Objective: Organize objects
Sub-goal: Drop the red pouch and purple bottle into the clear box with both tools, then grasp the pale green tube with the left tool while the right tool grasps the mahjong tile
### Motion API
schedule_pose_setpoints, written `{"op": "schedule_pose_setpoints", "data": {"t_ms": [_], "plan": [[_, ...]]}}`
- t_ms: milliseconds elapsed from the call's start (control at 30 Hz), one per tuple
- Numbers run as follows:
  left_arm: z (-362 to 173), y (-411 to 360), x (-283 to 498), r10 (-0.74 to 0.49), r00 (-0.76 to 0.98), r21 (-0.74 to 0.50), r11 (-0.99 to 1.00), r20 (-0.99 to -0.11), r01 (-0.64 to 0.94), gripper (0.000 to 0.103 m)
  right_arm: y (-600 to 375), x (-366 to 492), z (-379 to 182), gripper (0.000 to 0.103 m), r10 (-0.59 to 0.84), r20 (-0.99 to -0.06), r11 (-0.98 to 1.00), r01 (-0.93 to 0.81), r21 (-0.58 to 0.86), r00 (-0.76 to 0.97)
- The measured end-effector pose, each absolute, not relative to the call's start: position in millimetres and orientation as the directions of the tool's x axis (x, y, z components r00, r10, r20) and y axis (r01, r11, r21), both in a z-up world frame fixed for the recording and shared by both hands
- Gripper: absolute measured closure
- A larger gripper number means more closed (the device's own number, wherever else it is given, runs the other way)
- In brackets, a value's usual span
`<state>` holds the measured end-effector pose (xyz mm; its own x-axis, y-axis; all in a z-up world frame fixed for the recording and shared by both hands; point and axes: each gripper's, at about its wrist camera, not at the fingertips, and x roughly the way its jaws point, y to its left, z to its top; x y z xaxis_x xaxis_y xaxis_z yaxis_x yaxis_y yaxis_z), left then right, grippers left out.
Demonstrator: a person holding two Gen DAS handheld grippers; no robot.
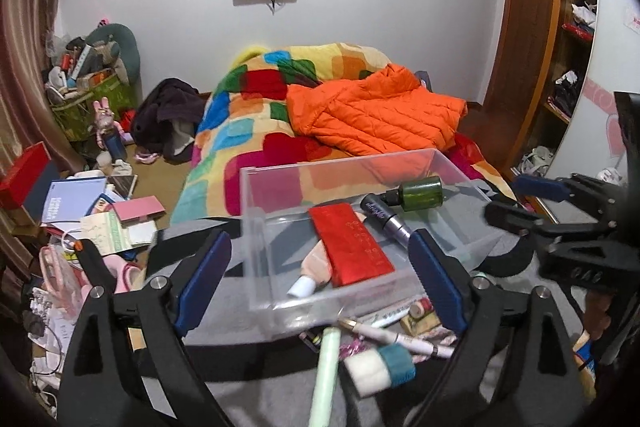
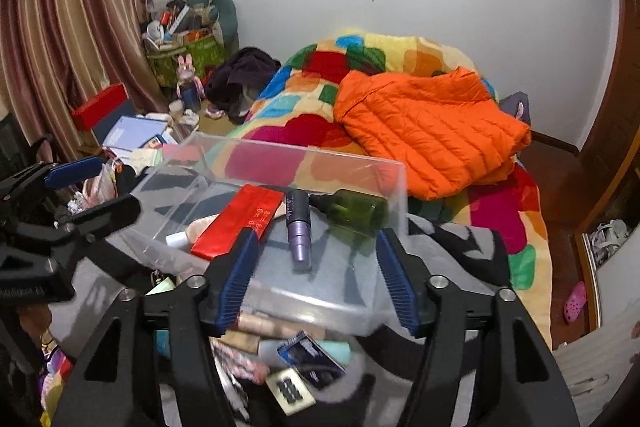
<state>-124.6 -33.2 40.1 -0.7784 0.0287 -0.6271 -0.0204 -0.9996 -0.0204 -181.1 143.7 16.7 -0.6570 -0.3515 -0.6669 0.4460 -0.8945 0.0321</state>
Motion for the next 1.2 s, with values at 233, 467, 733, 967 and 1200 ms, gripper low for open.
{"op": "schedule_pose_setpoints", "data": {"t_ms": [233,467,733,967,1200], "plan": [[24,-39,-91,0.020,-0.756,-0.003,-1.000,-0.654,-0.024,0.009,165,-158,7,0.039,-0.341,-0.674,-0.902,0.429,0.039,-0.655],[-11,-39,-62,-0.010,-0.729,0.047,-0.998,-0.685,-0.031,0.009,176,-142,-33,0.039,-0.352,-0.741,-0.898,0.430,0.095,-0.571],[-56,-47,-55,0.018,-0.643,0.002,-1.000,-0.765,-0.031,0.042,169,-128,-68,0.046,-0.372,-0.776,-0.881,0.457,0.123,-0.509],[-68,-43,-56,0.036,-0.646,-0.029,-0.999,-0.762,-0.022,0.069,160,-131,-79,0.075,-0.379,-0.791,-0.866,0.485,0.120,-0.480],[-66,-46,-36,0.053,-0.647,-0.046,-0.999,-0.760,-0.027,0.087,166,-115,-78,0.080,-0.376,-0.785,-0.864,0.491,0.106,-0.492]]}}
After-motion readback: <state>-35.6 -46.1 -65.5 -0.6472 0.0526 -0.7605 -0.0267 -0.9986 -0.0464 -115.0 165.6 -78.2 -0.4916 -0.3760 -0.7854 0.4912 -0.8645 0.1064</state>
